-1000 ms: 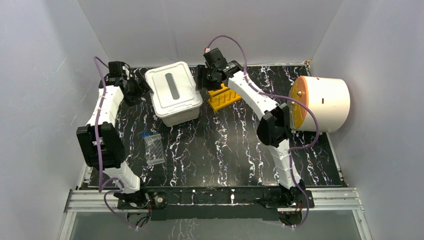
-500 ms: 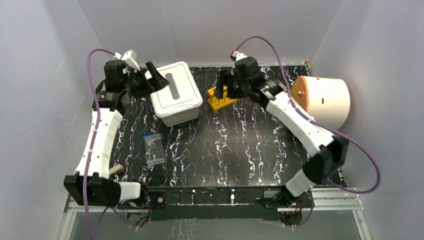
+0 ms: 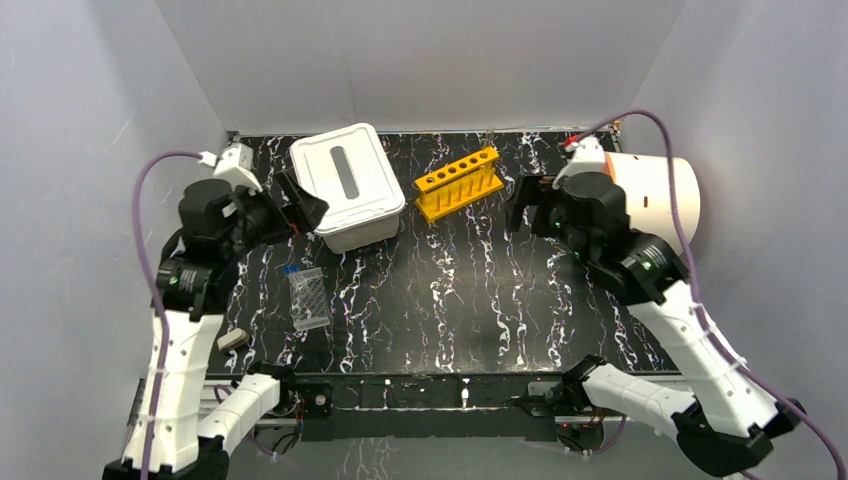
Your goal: Organize the chemistry lab equipment
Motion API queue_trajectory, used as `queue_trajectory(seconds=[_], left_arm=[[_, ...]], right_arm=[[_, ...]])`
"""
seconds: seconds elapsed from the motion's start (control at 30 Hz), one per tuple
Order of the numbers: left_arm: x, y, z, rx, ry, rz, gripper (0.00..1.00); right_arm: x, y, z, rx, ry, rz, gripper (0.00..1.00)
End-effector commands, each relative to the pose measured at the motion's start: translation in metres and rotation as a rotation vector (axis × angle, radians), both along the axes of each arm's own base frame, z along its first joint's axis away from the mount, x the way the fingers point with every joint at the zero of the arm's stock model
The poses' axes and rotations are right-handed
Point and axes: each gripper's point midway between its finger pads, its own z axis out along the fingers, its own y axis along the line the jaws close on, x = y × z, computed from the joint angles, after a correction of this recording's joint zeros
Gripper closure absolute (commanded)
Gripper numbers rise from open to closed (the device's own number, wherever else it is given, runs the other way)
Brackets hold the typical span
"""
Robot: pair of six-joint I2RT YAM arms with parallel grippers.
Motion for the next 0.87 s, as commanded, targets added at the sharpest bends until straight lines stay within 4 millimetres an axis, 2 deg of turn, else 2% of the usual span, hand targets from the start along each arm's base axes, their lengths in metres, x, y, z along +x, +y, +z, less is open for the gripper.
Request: queue_trajectory(seconds=[0.0,0.1,0.27,0.57,0.83], left_arm=[[-0.034,0.046,0.018,0.157,0.015,0.176,0.02],[-0.058,0.074,0.026,0.243,0.058,0.283,0.02],[-0.091,0.095,0.045,0.288,0.059,0.357,0.02],[-0.122,0.103,0.050,0.251,0.049,0.405,0.02],[-0.130,0.103,0.050,0.257,0.041,0.393,0.02]], right_arm=[[-0.013,-0.034,0.027,-0.004,-0.085,-0.093,0.01],[-0.027,-0.051,0.030,0.001,-0.091,-0.130,0.01],[-0.050,-0.068,0.024,-0.003,-0.069,-0.134,0.01],[-0.069,-0.074,0.048,-0.008,-0.106,-0.064,0.01],[-0.071,-0.068,0.051,0.002,-0.124,-0.024,0.01]])
